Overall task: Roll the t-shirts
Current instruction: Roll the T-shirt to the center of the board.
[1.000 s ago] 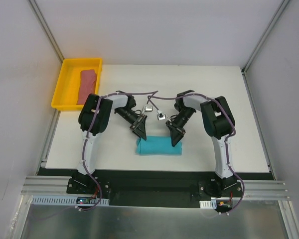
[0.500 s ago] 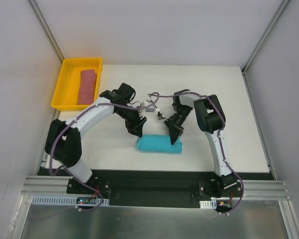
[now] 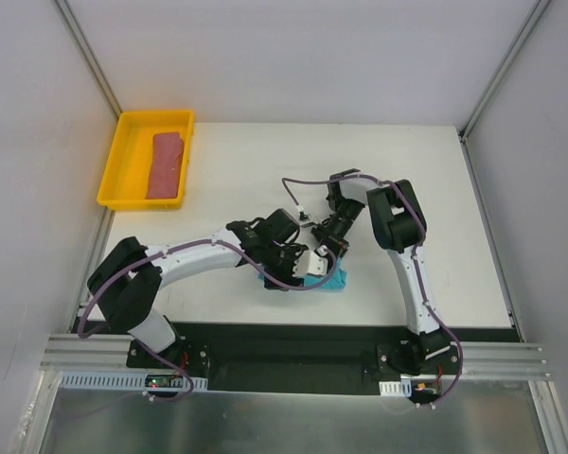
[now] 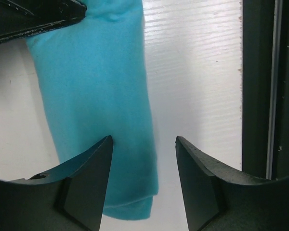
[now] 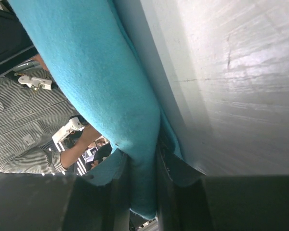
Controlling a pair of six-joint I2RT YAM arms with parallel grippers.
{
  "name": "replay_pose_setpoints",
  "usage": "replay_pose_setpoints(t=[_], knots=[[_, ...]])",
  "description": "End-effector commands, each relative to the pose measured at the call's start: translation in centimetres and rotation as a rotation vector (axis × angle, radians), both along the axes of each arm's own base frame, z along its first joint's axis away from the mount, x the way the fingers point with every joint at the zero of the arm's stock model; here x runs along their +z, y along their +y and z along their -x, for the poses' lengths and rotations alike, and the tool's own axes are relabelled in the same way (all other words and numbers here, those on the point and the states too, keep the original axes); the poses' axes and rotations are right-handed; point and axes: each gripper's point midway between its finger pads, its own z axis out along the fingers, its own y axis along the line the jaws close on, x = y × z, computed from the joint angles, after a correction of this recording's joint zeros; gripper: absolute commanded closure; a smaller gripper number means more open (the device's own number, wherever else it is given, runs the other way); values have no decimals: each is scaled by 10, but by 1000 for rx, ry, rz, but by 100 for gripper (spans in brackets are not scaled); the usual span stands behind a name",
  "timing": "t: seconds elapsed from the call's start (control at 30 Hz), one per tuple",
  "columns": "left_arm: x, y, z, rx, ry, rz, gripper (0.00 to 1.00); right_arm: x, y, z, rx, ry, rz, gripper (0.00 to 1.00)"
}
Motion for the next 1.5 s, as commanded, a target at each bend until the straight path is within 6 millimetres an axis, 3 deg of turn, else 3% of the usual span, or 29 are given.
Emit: replay_pose_setpoints(t=[0.0, 0.27, 0.37, 0.43, 0.47, 0.5, 0.57, 0.6, 0.63, 0.77, 0.8, 0.9, 0.93, 0.97, 1.0, 1.03, 1.07, 1.1, 1.13, 1.17, 1.2, 1.23, 1.27, 1.3, 1.33, 1.4, 1.43, 1.47], knots=[[-18, -1, -9, -15, -71, -38, 46, 5, -30, 19, 127, 116, 114, 86], [-59, 12, -6, -64, -102, -151, 44, 4, -30, 19, 122, 117, 113, 85], [-66, 13, -5, -69, -100, -177, 44, 4, -30, 19, 119, 120, 113, 81], [-70, 14, -4, -67, -96, -191, 46, 5, -31, 17, 111, 119, 110, 73], [-72, 15, -5, -60, -95, -198, 47, 5, -31, 17, 110, 117, 105, 69], [-73, 15, -6, -47, -91, -206, 50, 6, -31, 16, 105, 113, 95, 50], [-72, 14, -5, -38, -78, -204, 53, 12, -33, 13, 84, 88, 65, 25], [-71, 12, -5, -38, -75, -198, 54, 15, -35, 11, 75, 76, 64, 4], [-71, 13, -3, -38, -64, -204, 55, 18, -42, 4, 48, 59, 60, 4], [-66, 11, 1, -27, -29, -202, 57, 68, -55, -29, -95, -120, -54, 4], [-62, 8, 0, -18, -17, -190, 57, 89, -60, -36, -101, -223, -92, 4], [-58, 7, -3, 12, 21, -187, 58, 116, -80, -50, -184, -379, -153, 4], [-57, 6, -3, 16, 30, -186, 58, 135, -92, -55, -238, -473, -153, 4], [-57, 7, -4, 25, 39, -187, 58, 139, -99, -71, -274, -599, -160, 4], [-57, 7, -7, 42, 52, -185, 58, 136, -106, -69, -319, -626, -148, 4], [-56, 6, -6, 45, 69, -180, 59, 162, -121, -74, -413, -757, -129, 4], [-58, 6, -6, 53, 85, -186, 59, 165, -133, -99, -444, -942, -113, 4], [-55, 5, -8, 74, 102, -186, 59, 172, -142, -105, -482, -1043, -86, 4], [-54, 6, -13, 100, 122, -179, 59, 158, -147, -92, -518, -1077, -53, 4], [-51, 4, -11, 106, 165, -156, 59, 195, -150, -103, -533, -1333, -76, 4], [-43, 0, -13, 136, 204, -135, 59, 205, -146, -97, -530, -1413, -122, 4], [-39, 3, -19, 169, 240, -117, 59, 182, -138, -78, -532, -1385, -159, 4], [-36, 0, -19, 184, 295, -95, 59, 202, -127, -69, -560, -1440, -234, 4], [-28, -5, -24, 211, 325, -68, 59, 196, -121, -62, -576, -1409, -235, 4], [-25, -3, -22, 219, 366, -60, 59, 189, -102, -47, -501, -1376, -271, 4], [-14, -6, -27, 232, 438, -4, 61, 159, -90, -13, -238, -1330, -232, 4], [-12, -4, -24, 240, 479, -5, 62, 151, -73, 5, -101, -1320, -274, 4], [-12, -2, -27, 250, 511, 4, 63, 132, -74, 10, -52, -1329, -268, 4]])
